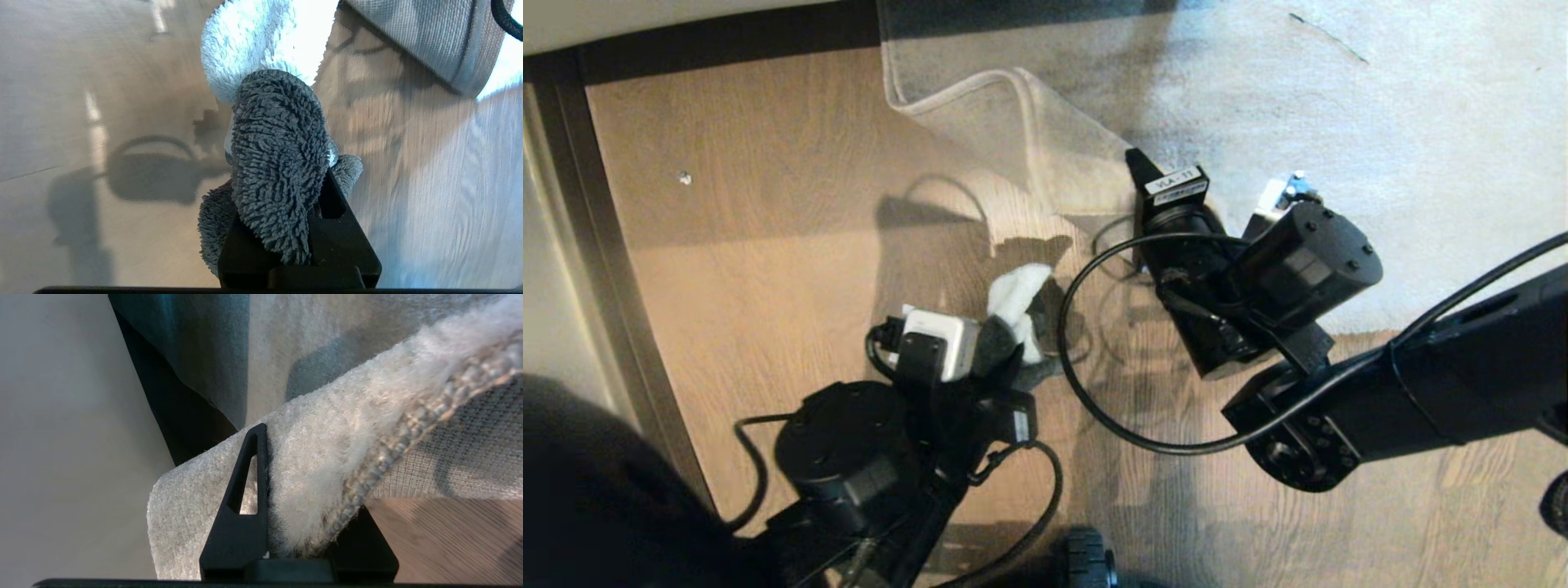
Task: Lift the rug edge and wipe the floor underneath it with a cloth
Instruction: Wipe the floor under the carpet with a rag
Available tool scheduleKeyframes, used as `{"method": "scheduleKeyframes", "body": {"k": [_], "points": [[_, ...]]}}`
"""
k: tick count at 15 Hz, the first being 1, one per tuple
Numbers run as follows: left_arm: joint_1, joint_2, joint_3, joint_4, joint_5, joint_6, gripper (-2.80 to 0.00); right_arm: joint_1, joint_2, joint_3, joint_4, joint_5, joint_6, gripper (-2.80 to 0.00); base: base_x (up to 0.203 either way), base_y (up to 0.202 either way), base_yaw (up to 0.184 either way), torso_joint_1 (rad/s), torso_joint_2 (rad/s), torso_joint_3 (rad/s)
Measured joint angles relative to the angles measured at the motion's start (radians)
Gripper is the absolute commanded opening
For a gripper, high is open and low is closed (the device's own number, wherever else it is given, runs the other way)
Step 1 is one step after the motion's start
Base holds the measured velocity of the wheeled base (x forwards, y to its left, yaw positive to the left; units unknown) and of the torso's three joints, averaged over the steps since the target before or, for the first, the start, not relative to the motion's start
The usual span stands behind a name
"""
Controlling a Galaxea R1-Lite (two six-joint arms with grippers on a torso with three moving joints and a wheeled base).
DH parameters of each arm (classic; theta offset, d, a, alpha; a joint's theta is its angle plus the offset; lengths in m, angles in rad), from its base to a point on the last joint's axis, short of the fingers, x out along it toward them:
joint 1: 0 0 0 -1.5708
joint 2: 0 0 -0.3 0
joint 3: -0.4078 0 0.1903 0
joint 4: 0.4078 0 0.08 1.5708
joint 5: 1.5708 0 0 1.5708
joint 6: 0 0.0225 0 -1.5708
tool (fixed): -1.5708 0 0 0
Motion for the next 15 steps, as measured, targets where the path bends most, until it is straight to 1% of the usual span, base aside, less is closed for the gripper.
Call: {"method": "scheduleKeyframes", "body": {"k": [3, 4, 6, 8, 10, 12, 13, 15], "points": [[-0.006, 0.149, -0.184, -0.007, 0.061, -0.007, -2.8, 0.0, 0.003, -0.004, 0.0, 0.0, 0.0, -2.8, 0.0, 0.0, 0.0, 0.0, 0.0, 0.0], [0.001, 0.192, -0.253, -0.008, 0.079, -0.006, -2.8, 0.0, 0.003, -0.001, -0.001, -0.001, -0.001, -2.8, 0.0, 0.0, 0.0, 0.0, 0.0, 0.0], [0.064, 0.255, -0.355, -0.007, 0.098, 0.016, -2.8, 0.0, 0.003, 0.001, -0.001, -0.001, -0.001, -2.8, 0.0, 0.0, 0.0, 0.0, 0.0, 0.0], [0.163, 0.292, -0.428, -0.008, 0.094, 0.043, -2.8, 0.0, 0.004, 0.002, -0.001, 0.0, 0.0, -2.8, 0.0, 0.0, 0.0, 0.0, 0.0, 0.0], [0.258, 0.294, -0.451, -0.007, 0.073, 0.065, -2.8, 0.0, 0.004, 0.0, -0.001, 0.001, 0.0, -2.8, 0.0, 0.0, 0.0, 0.0, 0.0, 0.0], [0.324, 0.253, -0.427, -0.007, 0.063, 0.072, -2.8, 0.001, 0.004, -0.001, 0.0, 0.0, 0.0, -2.8, 0.0, 0.0, 0.0, 0.0, 0.0, 0.0], [0.345, 0.218, -0.389, -0.007, 0.062, 0.075, -2.8, 0.001, 0.004, -0.003, -0.001, 0.0, 0.0, -2.8, 0.0, 0.0, 0.0, 0.0, 0.0, 0.0], [0.363, 0.133, -0.286, -0.007, 0.063, 0.088, -2.8, 0.0, 0.004, -0.004, 0.0, -0.001, 0.0, -2.8, 0.0, 0.0, 0.0, 0.0, 0.0, 0.0]]}}
